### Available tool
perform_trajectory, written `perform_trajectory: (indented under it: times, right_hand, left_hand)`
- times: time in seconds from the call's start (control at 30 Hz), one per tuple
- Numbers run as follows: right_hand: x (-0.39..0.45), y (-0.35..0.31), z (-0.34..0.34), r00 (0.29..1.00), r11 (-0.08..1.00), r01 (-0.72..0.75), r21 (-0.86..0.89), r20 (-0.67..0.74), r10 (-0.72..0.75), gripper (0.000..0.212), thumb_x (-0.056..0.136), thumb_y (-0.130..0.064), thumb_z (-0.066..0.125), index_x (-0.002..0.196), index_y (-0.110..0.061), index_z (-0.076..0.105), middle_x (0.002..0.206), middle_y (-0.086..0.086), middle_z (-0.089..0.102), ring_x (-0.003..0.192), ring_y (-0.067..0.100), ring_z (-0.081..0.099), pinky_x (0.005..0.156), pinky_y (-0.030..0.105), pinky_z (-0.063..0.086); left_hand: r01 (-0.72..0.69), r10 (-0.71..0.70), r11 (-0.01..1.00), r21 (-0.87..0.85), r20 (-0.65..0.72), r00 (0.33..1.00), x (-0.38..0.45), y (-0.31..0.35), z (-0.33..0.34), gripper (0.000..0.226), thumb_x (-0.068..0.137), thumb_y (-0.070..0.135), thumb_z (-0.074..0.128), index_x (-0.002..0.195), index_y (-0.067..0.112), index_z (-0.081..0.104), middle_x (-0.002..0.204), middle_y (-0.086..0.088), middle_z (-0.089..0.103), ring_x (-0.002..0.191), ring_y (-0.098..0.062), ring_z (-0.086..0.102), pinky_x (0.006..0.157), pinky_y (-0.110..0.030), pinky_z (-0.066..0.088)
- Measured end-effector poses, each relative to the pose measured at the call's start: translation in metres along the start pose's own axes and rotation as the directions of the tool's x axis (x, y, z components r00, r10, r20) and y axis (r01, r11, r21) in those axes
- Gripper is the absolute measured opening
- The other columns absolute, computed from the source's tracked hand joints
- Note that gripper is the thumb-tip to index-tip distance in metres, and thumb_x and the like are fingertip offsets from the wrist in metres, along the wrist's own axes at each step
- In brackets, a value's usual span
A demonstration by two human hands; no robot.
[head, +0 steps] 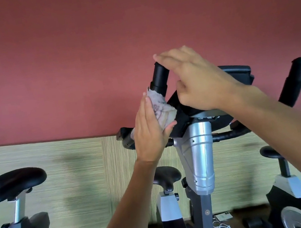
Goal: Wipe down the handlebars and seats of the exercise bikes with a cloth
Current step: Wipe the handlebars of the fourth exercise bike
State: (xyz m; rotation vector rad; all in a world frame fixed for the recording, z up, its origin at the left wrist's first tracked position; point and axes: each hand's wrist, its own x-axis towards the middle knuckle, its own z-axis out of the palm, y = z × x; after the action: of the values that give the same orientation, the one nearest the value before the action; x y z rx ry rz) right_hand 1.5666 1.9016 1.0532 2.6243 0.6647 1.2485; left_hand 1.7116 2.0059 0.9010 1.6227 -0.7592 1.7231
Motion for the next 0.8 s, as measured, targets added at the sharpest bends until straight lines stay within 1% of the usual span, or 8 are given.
perform_trajectory:
  times: [0.1,0.17,0.27,0.37,0.43,0.53,0.63,0.8]
  right_hand:
    - [-0.002,-0.001,0.009,0.975,0.912,0.22,-0.347,0.056,-0.214,0.08,0.077,-0.025,0.021,0.151,-0.008,0.047,0.153,0.004,0.048,0.15,0.027,0.031,0.128,0.045,0.007]
    - [-0.003,-0.004,0.022,0.951,0.831,0.309,-0.463,0.145,-0.273,0.073,0.082,-0.027,0.024,0.145,-0.007,0.054,0.147,0.006,0.055,0.149,0.028,0.034,0.128,0.051,0.006]
    - [-0.001,-0.014,0.042,0.939,0.723,0.341,-0.601,0.18,-0.292,0.061,0.094,-0.032,0.028,0.138,-0.004,0.06,0.136,0.01,0.063,0.146,0.029,0.04,0.127,0.053,0.003]
    - [0.007,-0.026,0.051,0.958,0.655,0.285,-0.7,0.177,-0.228,0.065,0.105,-0.04,0.015,0.126,-0.008,0.068,0.118,0.009,0.068,0.131,0.027,0.053,0.127,0.052,-0.001]
    - [0.012,-0.032,0.053,0.966,0.622,0.252,-0.742,0.158,-0.203,0.069,0.106,-0.043,0.012,0.105,-0.011,0.073,0.097,0.006,0.067,0.11,0.028,0.06,0.127,0.052,0.002]
    - [0.013,-0.039,0.055,0.967,0.585,0.247,-0.772,0.158,-0.2,0.053,0.104,-0.036,0.02,0.088,-0.015,0.066,0.081,0.002,0.057,0.09,0.029,0.056,0.127,0.051,0.009]
    - [0.014,-0.049,0.051,0.963,0.589,0.267,-0.762,0.227,-0.144,0.038,0.098,-0.031,0.025,0.085,-0.019,0.059,0.079,-0.004,0.049,0.085,0.024,0.051,0.128,0.047,0.005]
    - [0.015,-0.063,0.058,0.978,0.584,0.17,-0.794,0.208,-0.001,0.04,0.098,-0.029,0.026,0.091,-0.016,0.064,0.083,-0.001,0.056,0.091,0.024,0.053,0.128,0.041,-0.001]
  left_hand:
    - [0.0,-0.001,0.998,-0.06,-0.007,1.0,0.0,-0.004,0.002,0.077,0.104,0.057,0.041,0.151,0.0,0.022,0.15,-0.034,0.042,0.14,-0.031,0.033,0.116,-0.03,0.024]
    - [-0.013,0.011,0.992,-0.125,-0.015,1.0,-0.003,-0.009,0.003,0.082,0.102,0.064,0.037,0.151,0.0,0.022,0.147,-0.033,0.045,0.138,-0.03,0.036,0.112,-0.032,0.031]
    - [-0.112,0.107,0.976,-0.187,-0.037,0.994,-0.01,-0.028,0.006,0.083,0.102,0.065,0.036,0.152,0.001,0.022,0.143,-0.027,0.051,0.131,-0.029,0.046,0.102,-0.044,0.051]
    - [-0.217,0.209,0.956,-0.196,-0.058,0.976,-0.012,-0.05,0.008,0.079,0.102,0.065,0.037,0.152,0.006,0.023,0.134,-0.009,0.049,0.113,-0.023,0.054,0.081,-0.047,0.06]
    - [-0.27,0.254,0.937,-0.222,-0.097,0.962,-0.013,-0.063,0.01,0.078,0.102,0.066,0.036,0.149,0.004,0.03,0.121,-0.005,0.053,0.1,-0.019,0.057,0.069,-0.045,0.06]
    - [-0.328,0.279,0.903,-0.278,-0.203,0.939,-0.014,-0.069,0.014,0.073,0.103,0.064,0.039,0.144,0.003,0.04,0.11,-0.009,0.065,0.095,-0.018,0.061,0.067,-0.04,0.059]
    - [-0.378,0.297,0.865,-0.331,-0.27,0.916,-0.013,-0.07,0.018,0.072,0.103,0.061,0.042,0.14,-0.001,0.046,0.108,-0.01,0.067,0.094,-0.018,0.062,0.066,-0.038,0.059]
    - [-0.414,0.313,0.83,-0.375,-0.3,0.901,-0.007,-0.078,0.016,0.07,0.105,0.061,0.036,0.133,0.0,0.055,0.107,-0.006,0.067,0.091,-0.021,0.066,0.06,-0.035,0.057]
